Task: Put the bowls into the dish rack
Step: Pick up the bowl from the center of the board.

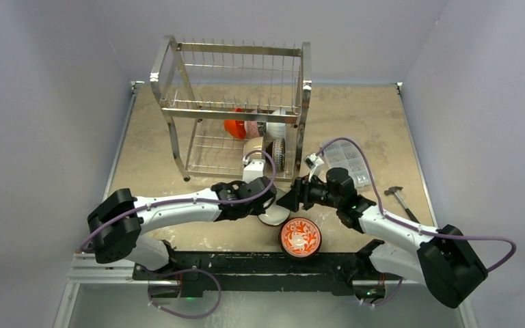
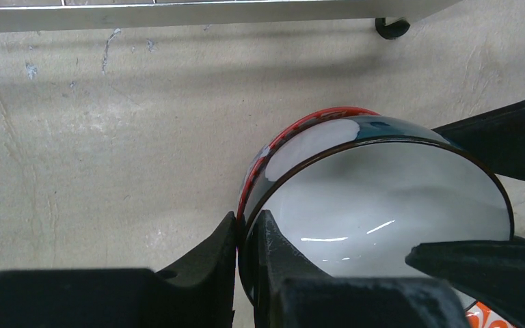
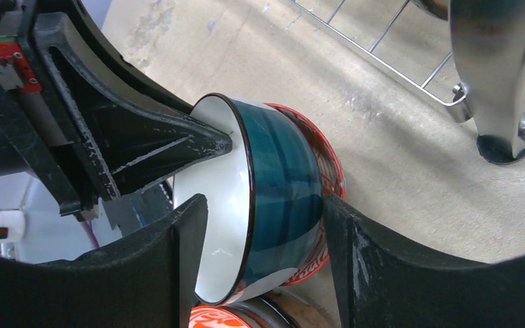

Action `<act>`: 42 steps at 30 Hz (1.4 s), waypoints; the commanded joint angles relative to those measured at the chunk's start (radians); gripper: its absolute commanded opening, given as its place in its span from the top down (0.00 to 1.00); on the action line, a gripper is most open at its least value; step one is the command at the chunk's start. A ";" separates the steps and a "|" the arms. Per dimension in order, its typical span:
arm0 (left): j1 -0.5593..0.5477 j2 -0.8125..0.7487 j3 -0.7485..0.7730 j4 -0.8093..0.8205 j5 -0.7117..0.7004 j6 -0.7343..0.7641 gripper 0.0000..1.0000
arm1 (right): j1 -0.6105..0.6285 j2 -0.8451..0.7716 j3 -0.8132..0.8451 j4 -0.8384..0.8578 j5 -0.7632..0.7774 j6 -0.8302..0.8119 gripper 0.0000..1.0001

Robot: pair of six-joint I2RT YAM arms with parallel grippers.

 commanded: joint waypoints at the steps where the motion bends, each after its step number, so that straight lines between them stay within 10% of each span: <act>1: -0.017 -0.001 0.064 0.065 -0.032 0.004 1.00 | 0.035 -0.015 0.044 -0.023 0.077 -0.027 0.39; 9: -0.020 -0.039 0.036 0.053 -0.074 -0.038 0.92 | 0.039 -0.013 0.067 -0.062 0.129 -0.050 1.00; 27: -0.019 -0.314 -0.111 0.131 -0.123 -0.025 0.28 | 0.039 -0.065 0.109 -0.079 0.157 -0.038 1.00; 42: -0.018 -0.526 -0.274 0.333 -0.006 0.026 0.09 | 0.037 -0.106 0.088 -0.098 0.167 -0.015 1.00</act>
